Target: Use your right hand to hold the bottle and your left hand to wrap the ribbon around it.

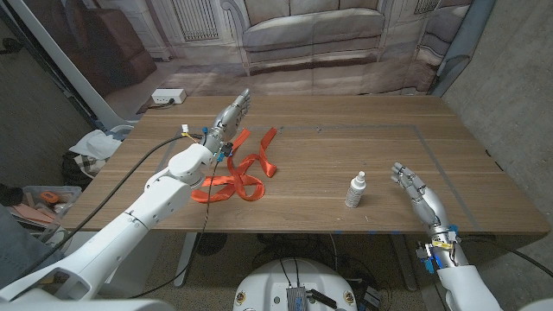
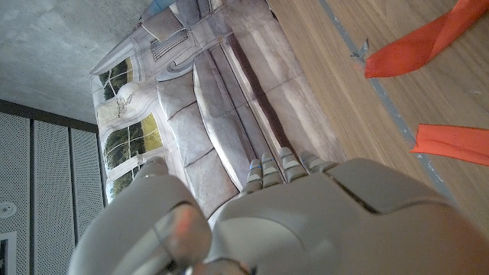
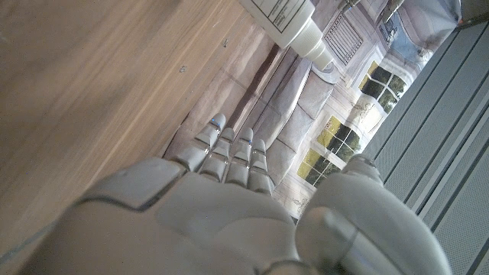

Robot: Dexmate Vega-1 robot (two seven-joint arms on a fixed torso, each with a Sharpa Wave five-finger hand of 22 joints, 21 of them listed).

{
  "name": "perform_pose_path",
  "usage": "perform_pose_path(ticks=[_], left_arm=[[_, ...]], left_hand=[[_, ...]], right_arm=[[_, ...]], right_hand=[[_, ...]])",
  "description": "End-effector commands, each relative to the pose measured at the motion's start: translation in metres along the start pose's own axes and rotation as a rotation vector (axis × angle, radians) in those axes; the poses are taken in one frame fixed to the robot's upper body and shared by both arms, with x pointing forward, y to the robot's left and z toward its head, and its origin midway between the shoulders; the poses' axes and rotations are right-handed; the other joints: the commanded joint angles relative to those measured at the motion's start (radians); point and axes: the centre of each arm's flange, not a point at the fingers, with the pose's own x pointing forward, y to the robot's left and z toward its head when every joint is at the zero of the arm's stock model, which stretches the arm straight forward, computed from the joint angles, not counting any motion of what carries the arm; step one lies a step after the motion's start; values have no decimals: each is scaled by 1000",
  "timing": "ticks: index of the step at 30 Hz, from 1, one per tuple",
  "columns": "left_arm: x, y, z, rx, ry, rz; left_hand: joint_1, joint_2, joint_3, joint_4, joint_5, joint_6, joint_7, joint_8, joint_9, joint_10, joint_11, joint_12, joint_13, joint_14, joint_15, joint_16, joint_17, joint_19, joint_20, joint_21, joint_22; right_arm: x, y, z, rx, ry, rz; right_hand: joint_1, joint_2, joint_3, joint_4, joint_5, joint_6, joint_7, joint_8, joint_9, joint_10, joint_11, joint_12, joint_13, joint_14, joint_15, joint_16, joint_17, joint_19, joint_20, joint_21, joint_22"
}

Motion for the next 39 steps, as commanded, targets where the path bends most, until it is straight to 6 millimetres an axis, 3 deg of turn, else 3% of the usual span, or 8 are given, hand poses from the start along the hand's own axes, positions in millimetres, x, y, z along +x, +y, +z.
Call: perform_pose_path(ticks=[1, 9, 22, 31, 39], left_arm=[[4, 4, 5, 7, -10, -8], [5, 5, 5, 6, -10, -17], [10, 7, 3, 4, -11, -41], [12, 9, 6, 6, -13, -50], [13, 9, 10, 14, -21, -64]], left_hand=[[4, -3, 6, -6, -3, 8, 3, -2, 6, 11, -2, -3, 2, 4, 2, -3, 5, -9, 0, 0, 2], [7, 1, 7, -6, -4, 10, 2, -3, 6, 12, -3, -4, 2, 6, 1, -4, 6, -11, 2, -1, 2], [9, 5, 7, -7, -6, 12, 1, -5, 6, 15, -3, -5, 2, 7, 1, -5, 6, -13, 5, -2, 3], [11, 7, 6, -7, -7, 14, 1, -6, 6, 17, -4, -6, 2, 7, 2, -6, 6, -14, 7, -2, 3], [12, 9, 6, -7, -9, 15, -1, -7, 6, 16, -4, -8, 3, 8, 0, -7, 6, -16, 10, -2, 3]], right_arm=[[0, 0, 12, -252, -26, 62], [4, 5, 14, -375, -36, 71], [6, 17, 7, -479, -21, 67], [6, 29, 2, -537, -14, 93], [0, 36, -10, -575, 7, 75]], right_hand=[[16, -5, 1, -9, 12, 7, -9, 0, 4, 4, -10, -6, 2, 10, -31, 3, 1, 15, -62, 9, 3], [28, -12, 1, -19, 17, 17, -20, 3, 4, 12, -13, -6, 2, 19, -35, 3, 1, 20, -61, 8, 2], [54, -36, -1, -43, 38, 41, -47, 9, 5, 39, -46, -3, 3, 40, -32, 3, 3, 32, -55, 4, 2], [66, -42, -1, -52, 48, 49, -54, 10, 5, 49, -52, -3, 3, 50, -29, 3, 4, 38, -49, 3, 2], [79, -46, 1, -61, 59, 62, -70, 13, 5, 58, -66, -3, 4, 61, -31, 4, 5, 44, -45, 2, 3]])
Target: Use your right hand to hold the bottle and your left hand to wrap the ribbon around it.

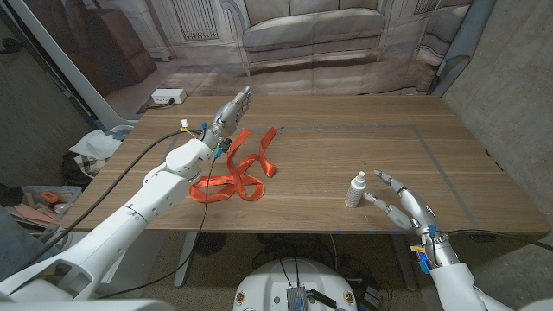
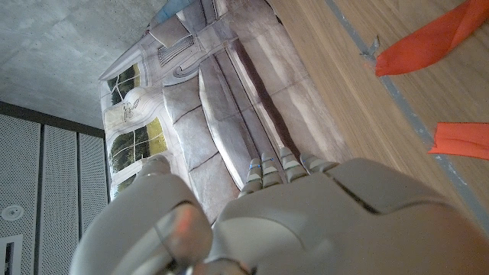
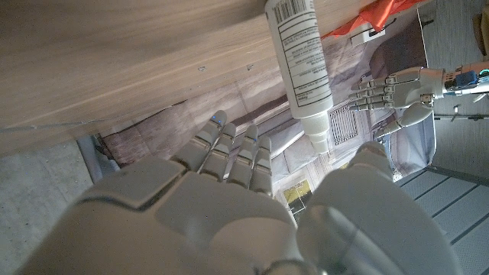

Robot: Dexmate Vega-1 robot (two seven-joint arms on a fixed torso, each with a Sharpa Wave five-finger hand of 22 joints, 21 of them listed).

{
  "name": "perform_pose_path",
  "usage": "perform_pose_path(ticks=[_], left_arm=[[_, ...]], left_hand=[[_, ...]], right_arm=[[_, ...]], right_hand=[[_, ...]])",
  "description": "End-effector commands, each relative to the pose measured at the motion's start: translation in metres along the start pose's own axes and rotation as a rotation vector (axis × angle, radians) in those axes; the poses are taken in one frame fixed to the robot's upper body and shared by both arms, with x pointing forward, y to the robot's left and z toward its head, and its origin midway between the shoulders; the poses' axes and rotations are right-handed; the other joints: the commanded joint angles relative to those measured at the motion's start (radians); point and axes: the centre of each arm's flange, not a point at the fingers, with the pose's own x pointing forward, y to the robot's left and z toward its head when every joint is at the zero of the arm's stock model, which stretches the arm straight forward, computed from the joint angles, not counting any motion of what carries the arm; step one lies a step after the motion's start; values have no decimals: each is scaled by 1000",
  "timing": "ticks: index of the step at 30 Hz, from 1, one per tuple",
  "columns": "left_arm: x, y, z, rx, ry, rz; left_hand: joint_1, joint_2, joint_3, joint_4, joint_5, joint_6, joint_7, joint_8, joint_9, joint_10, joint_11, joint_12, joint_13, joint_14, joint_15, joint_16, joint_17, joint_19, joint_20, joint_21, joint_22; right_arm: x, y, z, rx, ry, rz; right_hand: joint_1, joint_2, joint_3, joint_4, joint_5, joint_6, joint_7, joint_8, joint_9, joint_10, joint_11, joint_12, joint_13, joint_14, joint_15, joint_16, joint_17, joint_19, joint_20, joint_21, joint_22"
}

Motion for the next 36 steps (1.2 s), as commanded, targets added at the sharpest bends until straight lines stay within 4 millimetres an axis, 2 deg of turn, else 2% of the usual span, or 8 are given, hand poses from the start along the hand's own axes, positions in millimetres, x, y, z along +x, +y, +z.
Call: perform_pose_path(ticks=[1, 6, 11, 18, 23, 31, 36], left_arm=[[1, 2, 4, 8, -7, -17], [1, 3, 5, 6, -10, -16], [1, 3, 5, 4, -13, -21], [1, 3, 3, 0, -8, -28], [2, 5, 2, -3, -6, -28], [3, 7, 0, -5, -3, -30], [4, 8, -2, -7, 2, -32]], left_hand=[[7, 4, 1, -3, -2, 5, 3, -3, 1, 5, -2, -1, 3, 4, -4, -2, 3, -7, 2, -3, 3], [7, 5, 1, -3, -2, 7, 3, -3, 1, 6, 1, -2, 3, 5, -6, -2, 3, -8, 4, -3, 3], [8, 6, 1, -3, -3, 7, 3, -3, 1, 7, 0, -2, 3, 5, -5, -2, 3, -9, 5, -3, 3], [8, 7, 0, -3, -4, 7, 2, -4, 1, 7, -1, -3, 3, 6, -4, -3, 3, -10, 6, -3, 4], [9, 8, 0, -3, -5, 8, 2, -5, 1, 7, -1, -4, 3, 5, -5, -3, 3, -10, 6, -3, 4], [9, 9, -1, -3, -6, 10, -1, -5, 1, 9, -3, -4, 3, 6, -6, -3, 3, -10, 9, -3, 4], [9, 10, -2, -2, -7, 11, 0, -5, 1, 9, -5, -4, 3, 6, -7, -3, 3, -11, 15, -3, 4]], right_arm=[[-6, 17, -7, -75, 26, -4], [-8, 24, -8, -127, 32, -7], [-8, 31, -11, -150, 48, 5], [-7, 40, -15, -167, 67, 22], [-2, 48, -15, -185, 69, 29], [7, 53, -18, -182, 73, 33], [12, 54, -20, -175, 78, 34]], right_hand=[[18, -3, 1, -9, 7, 3, -12, 5, 5, 4, -13, -3, 4, 10, -29, 4, 2, 14, -43, 2, 3], [23, -6, 1, -13, 12, 7, -15, 6, 5, 7, -14, -4, 4, 13, -34, 3, 3, 14, -43, 1, 3], [31, -9, 2, -18, 19, 18, -34, 8, 6, 7, -16, -5, 5, 14, -35, 2, 3, 15, -44, -1, 3], [39, -11, 2, -23, 25, 29, -32, 11, 6, 16, -17, -4, 5, 18, -36, 1, 4, 16, -44, -1, 3], [52, -12, 5, -30, 34, 48, -55, 16, 6, 21, -23, -4, 5, 19, -36, 0, 4, 15, -43, -4, 4], [63, -13, 7, -36, 41, 51, -61, 14, 6, 31, -36, -3, 5, 30, -36, 2, 4, 19, -41, -4, 4], [75, -13, 10, -41, 47, 49, -77, 11, 7, 42, -42, 0, 5, 38, -39, 3, 4, 20, -39, -4, 5]])
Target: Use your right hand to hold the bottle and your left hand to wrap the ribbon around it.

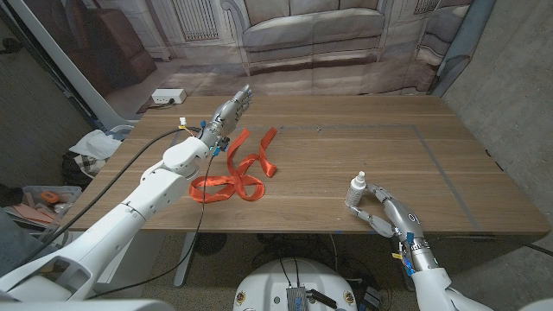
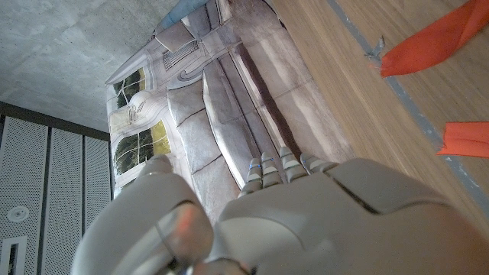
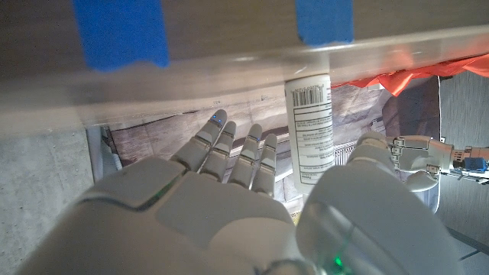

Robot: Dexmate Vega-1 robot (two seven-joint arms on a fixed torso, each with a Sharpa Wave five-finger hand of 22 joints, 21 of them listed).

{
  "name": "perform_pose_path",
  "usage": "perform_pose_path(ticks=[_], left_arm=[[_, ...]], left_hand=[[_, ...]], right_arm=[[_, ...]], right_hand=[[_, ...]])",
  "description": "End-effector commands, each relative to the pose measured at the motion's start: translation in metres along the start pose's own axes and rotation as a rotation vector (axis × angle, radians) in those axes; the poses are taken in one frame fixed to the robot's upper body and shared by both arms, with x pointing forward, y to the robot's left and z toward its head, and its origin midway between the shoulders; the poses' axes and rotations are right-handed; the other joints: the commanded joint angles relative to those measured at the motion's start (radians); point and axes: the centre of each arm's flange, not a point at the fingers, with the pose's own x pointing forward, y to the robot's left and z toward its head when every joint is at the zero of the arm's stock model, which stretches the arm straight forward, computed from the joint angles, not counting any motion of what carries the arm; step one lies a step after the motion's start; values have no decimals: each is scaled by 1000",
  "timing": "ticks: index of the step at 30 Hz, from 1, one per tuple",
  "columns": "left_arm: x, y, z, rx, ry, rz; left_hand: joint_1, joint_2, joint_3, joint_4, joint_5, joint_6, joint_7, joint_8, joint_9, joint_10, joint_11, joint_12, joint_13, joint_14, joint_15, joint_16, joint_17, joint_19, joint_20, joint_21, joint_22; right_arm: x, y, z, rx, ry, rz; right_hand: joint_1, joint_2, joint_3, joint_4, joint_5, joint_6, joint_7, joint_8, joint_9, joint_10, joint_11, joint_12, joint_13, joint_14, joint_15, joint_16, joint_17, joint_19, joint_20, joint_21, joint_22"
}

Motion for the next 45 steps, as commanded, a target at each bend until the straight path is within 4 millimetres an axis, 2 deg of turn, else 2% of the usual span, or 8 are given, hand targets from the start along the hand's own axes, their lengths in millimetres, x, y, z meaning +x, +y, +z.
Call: perform_pose_path(ticks=[1, 6, 24, 29, 30, 32, 37, 45], left_arm=[[2, 2, -4, -5, 8, -3], [3, 4, -5, -9, 11, -1], [12, 9, -12, -19, 27, -7], [12, 10, -13, -22, 29, -5], [12, 11, -14, -24, 30, -4], [12, 12, -14, -26, 31, -2], [11, 13, -16, -27, 35, 1], [16, 12, -16, -22, 46, -18]], left_hand=[[0, 1, -2, -2, -3, 6, 5, -5, 1, 9, -5, -5, 3, 3, -2, -3, 1, -5, 11, -3, 2], [0, 2, -2, -2, -4, 8, 4, -5, 1, 10, -6, -5, 3, 4, -2, -3, 1, -6, 16, -2, 2], [1, 4, -4, -2, -6, 10, 2, -7, 1, 12, -10, -6, 4, 4, -2, -4, 2, -9, 24, -3, 2], [1, 5, -4, -2, -7, 10, 2, -7, 1, 11, -9, -7, 4, 4, -3, -4, 2, -9, 27, -3, 2], [2, 5, -4, -2, -7, 11, 2, -7, 1, 11, -10, -7, 4, 4, -3, -4, 2, -10, 28, -3, 2], [2, 5, -5, -2, -7, 11, 2, -7, 1, 11, -9, -7, 4, 4, -3, -4, 2, -10, 29, -3, 2], [2, 6, -5, -2, -8, 11, 1, -7, 1, 13, -11, -7, 4, 4, -3, -4, 2, -11, 30, -3, 2], [2, 7, -6, -2, -9, 11, 0, -8, 1, 15, -11, -7, 4, 5, -4, -5, 2, -12, 31, -3, 2]], right_arm=[[11, 7, -4, -4, 12, 7], [16, 9, 0, 1, 0, 12], [31, 12, 13, 37, -41, 13], [34, 15, 13, 39, -37, 20], [34, 16, 14, 28, -40, 21], [35, 17, 16, 12, -49, 23], [36, 22, 15, 19, -40, 39], [32, 24, 8, 20, 1, 48]], right_hand=[[22, 2, 6, -11, 9, -1, -16, 3, 2, 18, -7, 1, 6, 11, -40, 3, 5, 8, -37, -4, 2], [44, 0, 11, -20, 20, 1, -20, 1, 2, 48, -22, 9, 6, 24, -41, 4, 5, 11, -34, -5, 2], [61, -6, 10, -22, 34, 19, -25, 2, 3, 109, -29, 25, 5, 63, -52, 10, 6, 18, -30, -5, 4], [64, -8, 8, -20, 41, 55, -36, 11, 3, 151, -38, 35, 5, 91, -56, 13, 6, 23, -26, -4, 5], [65, -8, 8, -19, 43, 65, -39, 13, 3, 164, -36, 39, 5, 102, -56, 15, 6, 28, -23, -3, 5], [68, -6, 8, -17, 47, 86, -45, 17, 3, 188, -47, 44, 5, 127, -62, 20, 6, 37, -11, 0, 6], [73, -4, 8, -15, 51, 118, -54, 22, 3, 231, -58, 54, 4, 165, -77, 25, 6, 47, -11, 2, 7], [70, -7, 4, -12, 52, 110, -43, 14, 3, 217, -40, 43, 4, 169, -75, 20, 6, 55, -9, 3, 7]])
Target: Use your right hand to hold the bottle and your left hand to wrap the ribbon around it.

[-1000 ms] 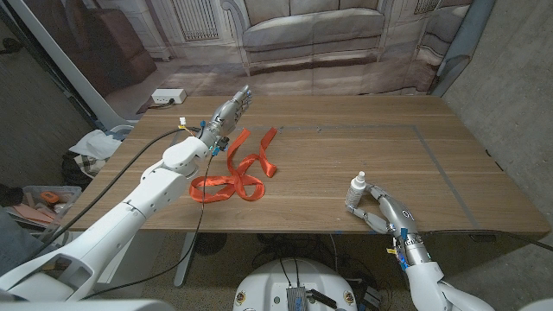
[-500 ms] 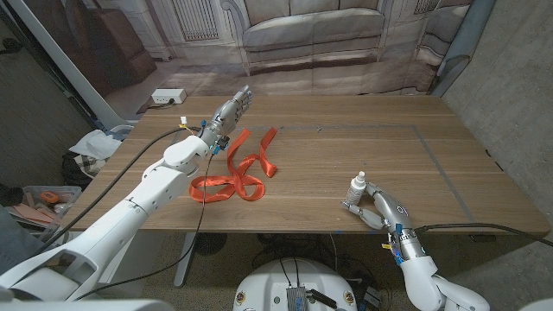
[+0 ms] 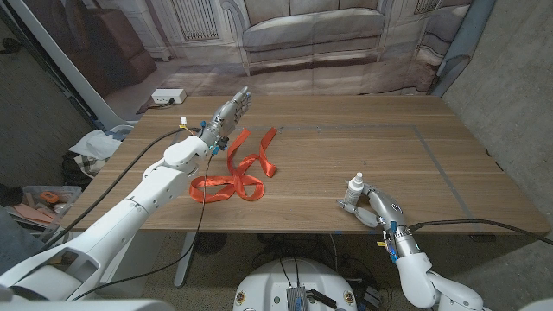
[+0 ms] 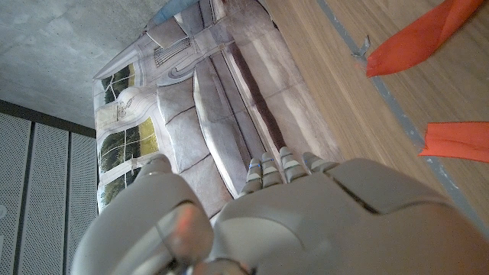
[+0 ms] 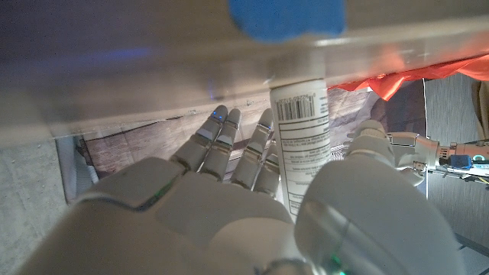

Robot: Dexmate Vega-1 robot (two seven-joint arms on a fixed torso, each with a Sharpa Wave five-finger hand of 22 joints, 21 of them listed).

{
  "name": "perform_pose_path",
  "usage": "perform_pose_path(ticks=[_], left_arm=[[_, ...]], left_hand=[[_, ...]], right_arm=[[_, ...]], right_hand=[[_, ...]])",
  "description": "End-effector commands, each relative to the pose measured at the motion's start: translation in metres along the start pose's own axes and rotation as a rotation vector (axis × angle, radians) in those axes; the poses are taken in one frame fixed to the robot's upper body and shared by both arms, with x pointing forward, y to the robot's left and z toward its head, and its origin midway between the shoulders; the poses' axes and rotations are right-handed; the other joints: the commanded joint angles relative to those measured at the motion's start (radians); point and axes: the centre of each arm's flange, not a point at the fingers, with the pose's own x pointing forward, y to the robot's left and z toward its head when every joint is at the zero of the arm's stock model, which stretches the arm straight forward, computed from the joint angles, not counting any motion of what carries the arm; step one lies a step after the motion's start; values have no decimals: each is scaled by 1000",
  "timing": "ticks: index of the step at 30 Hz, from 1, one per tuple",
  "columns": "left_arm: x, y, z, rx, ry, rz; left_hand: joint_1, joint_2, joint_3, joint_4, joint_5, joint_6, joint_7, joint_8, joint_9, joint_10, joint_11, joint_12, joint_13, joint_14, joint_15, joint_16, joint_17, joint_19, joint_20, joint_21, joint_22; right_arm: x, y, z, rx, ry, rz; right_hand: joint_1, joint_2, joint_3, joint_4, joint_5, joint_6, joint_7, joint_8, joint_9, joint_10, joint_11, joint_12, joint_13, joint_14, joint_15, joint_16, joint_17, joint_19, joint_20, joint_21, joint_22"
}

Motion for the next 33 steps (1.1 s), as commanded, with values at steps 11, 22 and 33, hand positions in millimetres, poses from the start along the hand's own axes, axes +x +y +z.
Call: perform_pose_path(ticks=[11, 22, 33], left_arm=[[10, -2, -3, -2, 14, -28], [7, 0, -2, -6, 8, -22], [1, 3, 0, -10, 2, -5]], left_hand=[[2, 8, -5, 1, -3, 5, 3, -5, 2, 4, -3, -1, 4, 2, 0, -5, 2, -4, 8, -3, 3], [2, 9, -6, 2, -4, 5, -1, -5, 2, 3, -4, -2, 4, 2, -1, -5, 2, -6, 9, -3, 3], [2, 10, -8, 2, -5, 6, -2, -6, 2, 5, -2, -3, 4, 2, -1, -6, 2, -9, 11, -3, 3]], right_arm=[[-14, 3, -4, -10, 46, -7], [-10, 7, -1, -2, 55, -36], [-2, -10, 9, -56, 44, -63]], right_hand=[[-1, -9, -17, 12, 15, 147, -2, 35, 4, 79, 5, 9, 3, 65, -93, 2, 2, 31, -7, 8, 4], [116, 34, 11, -8, 9, 398, -28, 49, 5, 337, -27, 30, 2, 313, -158, 4, -5, 117, -18, 25, 13], [326, 131, 97, -24, -42, 588, -26, 41, 3, 545, -18, 13, 1, 495, -179, -9, -3, 173, -76, 35, 14]])
